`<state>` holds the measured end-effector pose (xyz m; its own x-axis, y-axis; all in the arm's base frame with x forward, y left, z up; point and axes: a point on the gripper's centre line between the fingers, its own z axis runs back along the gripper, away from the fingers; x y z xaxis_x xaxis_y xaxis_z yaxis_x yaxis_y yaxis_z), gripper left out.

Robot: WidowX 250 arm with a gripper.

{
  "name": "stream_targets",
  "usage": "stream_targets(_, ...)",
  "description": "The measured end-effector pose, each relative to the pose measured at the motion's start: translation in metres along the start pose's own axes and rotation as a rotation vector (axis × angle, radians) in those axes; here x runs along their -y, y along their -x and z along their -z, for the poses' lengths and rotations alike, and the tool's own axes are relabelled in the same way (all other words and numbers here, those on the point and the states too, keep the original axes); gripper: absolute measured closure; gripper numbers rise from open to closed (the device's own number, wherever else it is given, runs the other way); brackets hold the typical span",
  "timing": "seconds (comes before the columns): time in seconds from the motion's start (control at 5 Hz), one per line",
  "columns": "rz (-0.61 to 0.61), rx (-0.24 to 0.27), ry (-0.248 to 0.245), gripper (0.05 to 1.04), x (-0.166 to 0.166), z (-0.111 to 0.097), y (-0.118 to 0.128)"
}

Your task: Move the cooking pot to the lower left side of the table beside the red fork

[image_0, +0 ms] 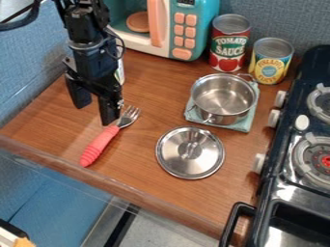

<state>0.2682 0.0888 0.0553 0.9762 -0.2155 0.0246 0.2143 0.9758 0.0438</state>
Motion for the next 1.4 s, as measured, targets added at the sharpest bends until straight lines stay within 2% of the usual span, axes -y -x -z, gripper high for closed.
stream_targets(0.2, 0.011, -0.034, 0.018, 0.083, 0.003, 0.010, 0.001)
stream_targets(0.4, 0.194, -0.024, -0.013, 0.083, 0.020, 0.007, -0.041)
stream_targets(0.6, 0.314, -0.007, -0.031, 0.083, 0.034, 0.007, -0.075)
stream_targets(0.8, 0.417, 0.005, -0.041, 0.083, 0.051, 0.009, -0.111)
stream_targets(1.0, 0.487, 0.011, -0.027, 0.083, 0.075, 0.012, -0.140)
stream_targets(1.2, 0.533, 0.036, -0.017, 0.083, 0.102, 0.009, -0.163)
stream_targets(1.4, 0.578, 0.044, -0.014, 0.083, 0.129, 0.002, -0.173)
